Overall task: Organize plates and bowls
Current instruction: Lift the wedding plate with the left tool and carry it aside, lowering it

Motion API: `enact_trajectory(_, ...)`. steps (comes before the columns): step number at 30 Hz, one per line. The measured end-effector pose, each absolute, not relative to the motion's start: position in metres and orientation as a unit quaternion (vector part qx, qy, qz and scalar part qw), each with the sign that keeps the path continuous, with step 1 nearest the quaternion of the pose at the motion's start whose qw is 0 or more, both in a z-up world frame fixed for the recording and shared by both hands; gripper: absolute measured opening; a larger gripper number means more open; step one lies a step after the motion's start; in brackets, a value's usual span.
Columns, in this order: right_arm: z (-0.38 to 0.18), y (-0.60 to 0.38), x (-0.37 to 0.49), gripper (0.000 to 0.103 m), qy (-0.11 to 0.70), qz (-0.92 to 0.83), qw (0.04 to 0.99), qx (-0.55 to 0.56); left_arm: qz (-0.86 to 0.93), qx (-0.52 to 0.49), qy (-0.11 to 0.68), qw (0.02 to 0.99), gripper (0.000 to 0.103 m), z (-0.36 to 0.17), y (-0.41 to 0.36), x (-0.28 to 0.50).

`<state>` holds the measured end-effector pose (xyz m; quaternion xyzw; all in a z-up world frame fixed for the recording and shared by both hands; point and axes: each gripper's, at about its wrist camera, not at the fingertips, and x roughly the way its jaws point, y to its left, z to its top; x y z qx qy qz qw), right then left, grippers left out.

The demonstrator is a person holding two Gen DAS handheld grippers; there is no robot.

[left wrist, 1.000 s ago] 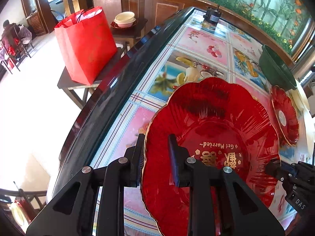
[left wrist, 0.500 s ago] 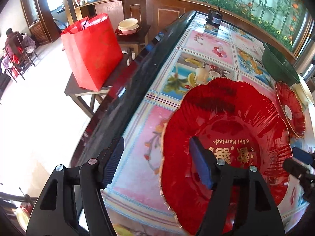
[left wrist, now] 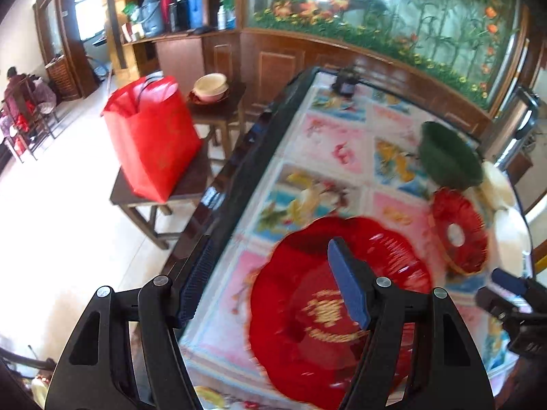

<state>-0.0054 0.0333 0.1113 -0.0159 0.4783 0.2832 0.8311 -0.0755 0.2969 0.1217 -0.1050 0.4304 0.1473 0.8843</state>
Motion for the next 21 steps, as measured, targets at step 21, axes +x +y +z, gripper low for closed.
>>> enact_trajectory(21, 0.095, -0.060, 0.006, 0.076, 0.507, 0.220, 0.833, 0.034, 0.055, -0.076, 0.431, 0.898, 0.069, 0.139, 0.179, -0.009)
